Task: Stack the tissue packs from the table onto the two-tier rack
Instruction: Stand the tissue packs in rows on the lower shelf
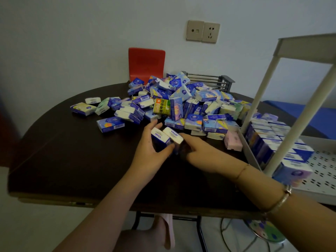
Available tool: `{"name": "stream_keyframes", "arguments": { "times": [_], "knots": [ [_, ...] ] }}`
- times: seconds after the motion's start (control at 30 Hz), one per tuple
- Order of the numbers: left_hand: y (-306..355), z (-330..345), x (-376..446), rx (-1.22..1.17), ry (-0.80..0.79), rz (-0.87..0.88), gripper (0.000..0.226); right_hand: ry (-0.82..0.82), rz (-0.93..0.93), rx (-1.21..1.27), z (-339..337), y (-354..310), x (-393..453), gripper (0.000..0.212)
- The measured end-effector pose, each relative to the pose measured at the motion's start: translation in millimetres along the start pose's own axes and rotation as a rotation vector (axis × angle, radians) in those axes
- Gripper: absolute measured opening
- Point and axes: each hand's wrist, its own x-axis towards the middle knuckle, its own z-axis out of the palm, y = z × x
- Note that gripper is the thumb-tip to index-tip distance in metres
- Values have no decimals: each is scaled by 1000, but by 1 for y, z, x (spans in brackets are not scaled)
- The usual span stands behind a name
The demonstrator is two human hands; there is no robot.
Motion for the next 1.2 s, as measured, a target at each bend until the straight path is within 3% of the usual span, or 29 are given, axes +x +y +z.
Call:
{"name": "stream_keyframes", "arguments": {
  "times": [0.2, 0.27, 0.37, 0.43, 0.5, 0.67, 0.8, 0.9, 1.0, 1.2],
  "knots": [
    [0, 1, -1, 108, -100, -14, 99, -124, -5, -69, -8, 14, 5, 57],
    [1, 3, -1, 147, -107, 27, 92, -131, -10, -121, -6, 18, 7, 60],
    [-1, 4, 1, 202, -84, 105, 74, 107, -62, -147, -7, 22, 13, 50],
    [-3, 4, 0, 230, -98, 131, 67, 392, 23, -228, -14, 25, 17, 54],
    [-3, 4, 0, 233, -117, 118, 63, 534, 121, -333, -23, 32, 19, 61],
    [-1, 3, -2, 268, -130, 100, 63, 508, 253, -668, -27, 57, 21, 69],
    [4, 3, -5, 269, -131, 93, 73, 582, 140, -835, -28, 53, 7, 57],
    [9, 4, -10, 259, -141, 85, 89, 700, 58, -503, -27, 37, -12, 31],
    [15, 8, -19, 274, -125, 91, 92, 722, -20, -27, -26, 13, -45, 27],
    [46, 39, -48, 172, -110, 159, 59, 640, -154, 225, -28, -5, -123, 29]
  ]
}}
